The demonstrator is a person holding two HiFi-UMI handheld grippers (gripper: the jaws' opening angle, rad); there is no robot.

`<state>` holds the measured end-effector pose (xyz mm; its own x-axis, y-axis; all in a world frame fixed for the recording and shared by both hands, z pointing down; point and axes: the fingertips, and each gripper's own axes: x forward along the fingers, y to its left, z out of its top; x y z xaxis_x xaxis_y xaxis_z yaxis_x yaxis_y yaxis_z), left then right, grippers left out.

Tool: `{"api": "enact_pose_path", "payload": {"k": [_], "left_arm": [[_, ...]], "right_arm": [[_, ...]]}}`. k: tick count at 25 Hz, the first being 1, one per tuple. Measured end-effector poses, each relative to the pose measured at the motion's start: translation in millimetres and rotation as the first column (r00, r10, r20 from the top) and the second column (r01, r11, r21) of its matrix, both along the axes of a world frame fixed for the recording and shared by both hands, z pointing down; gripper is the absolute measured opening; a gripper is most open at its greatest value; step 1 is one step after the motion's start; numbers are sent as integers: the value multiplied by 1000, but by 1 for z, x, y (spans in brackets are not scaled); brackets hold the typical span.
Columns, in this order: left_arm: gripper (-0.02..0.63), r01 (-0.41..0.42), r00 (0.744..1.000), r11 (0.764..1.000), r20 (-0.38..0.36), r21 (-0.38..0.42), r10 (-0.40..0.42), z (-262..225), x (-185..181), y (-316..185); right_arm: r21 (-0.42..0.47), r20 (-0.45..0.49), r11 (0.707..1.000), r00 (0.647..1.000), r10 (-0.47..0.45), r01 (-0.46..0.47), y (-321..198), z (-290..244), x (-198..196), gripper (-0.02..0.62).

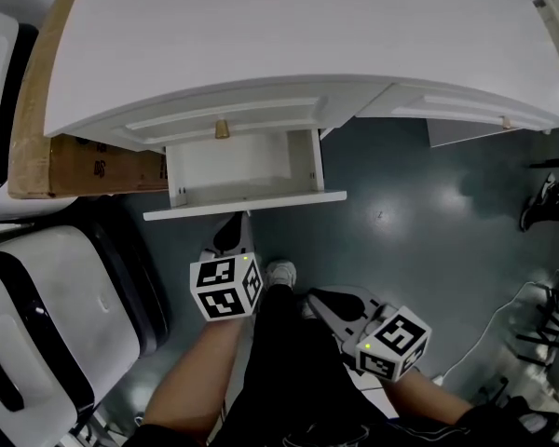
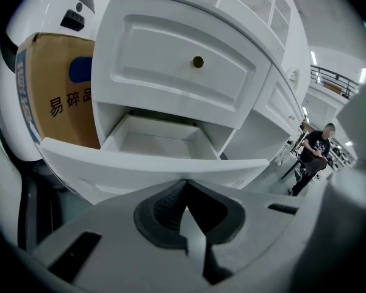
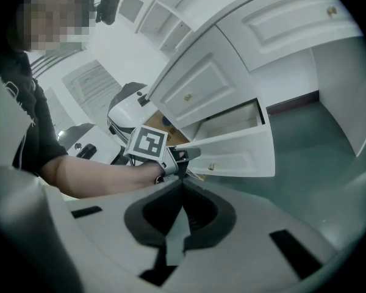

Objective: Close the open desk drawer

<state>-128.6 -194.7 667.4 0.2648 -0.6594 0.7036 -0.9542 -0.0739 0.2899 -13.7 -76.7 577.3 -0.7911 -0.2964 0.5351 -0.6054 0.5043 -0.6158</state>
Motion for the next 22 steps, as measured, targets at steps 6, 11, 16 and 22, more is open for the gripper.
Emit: {"api": "enact_pose_path", "payload": {"k": [6,11,16,22], "left_arm": [[3,8,1000,1000,11,11,-8,0,-3,-25],[3,-3,1000,1000,25,12,3,0,-6,-44],[3,-10,999,1000,31,24,10,-1,-7,-60],[3,-16,999,999,41,40,15,0,-8,-83]], "right_arm": [[2,-6,999,999,33,-33,-17,-1,6,6],[-4,5,999,999,52,-52,-33,1,2,6],[-6,8,998,998,58,-58,-48,2,-3,6],[-8,3,998,998,68,-68,-60,8,-1,6]]}}
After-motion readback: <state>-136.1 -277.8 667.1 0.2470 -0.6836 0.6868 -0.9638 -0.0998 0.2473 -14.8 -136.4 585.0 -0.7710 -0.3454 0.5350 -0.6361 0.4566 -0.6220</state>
